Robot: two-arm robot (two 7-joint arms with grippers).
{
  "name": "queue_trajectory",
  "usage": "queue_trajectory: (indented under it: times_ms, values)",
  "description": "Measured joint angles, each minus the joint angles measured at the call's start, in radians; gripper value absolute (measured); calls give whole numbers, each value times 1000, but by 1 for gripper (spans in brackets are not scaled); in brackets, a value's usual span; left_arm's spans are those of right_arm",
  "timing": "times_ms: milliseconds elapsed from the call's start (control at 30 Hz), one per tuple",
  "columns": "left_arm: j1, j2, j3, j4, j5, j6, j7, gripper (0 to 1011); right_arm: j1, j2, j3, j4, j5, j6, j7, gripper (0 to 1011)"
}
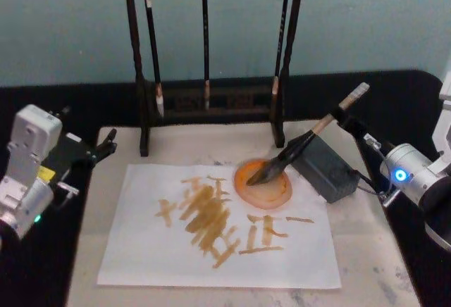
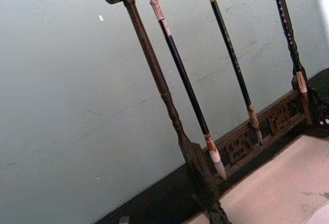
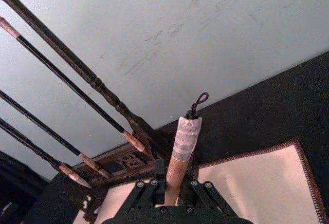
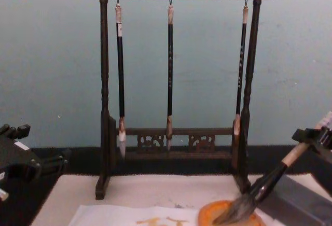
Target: Pick up the brush from the inkstone, write on the paper, then place the brush back to its original position.
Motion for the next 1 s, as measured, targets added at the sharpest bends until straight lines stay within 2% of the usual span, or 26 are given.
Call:
queue_trajectory:
  times_ms: [700,1000]
  values:
    - [0,0,0,0,0,0,0,1010,0,0,0,0,0,0,0,179]
    - [0,0,0,0,0,0,0,1010,0,15,-17,-24,4,-29,5,178]
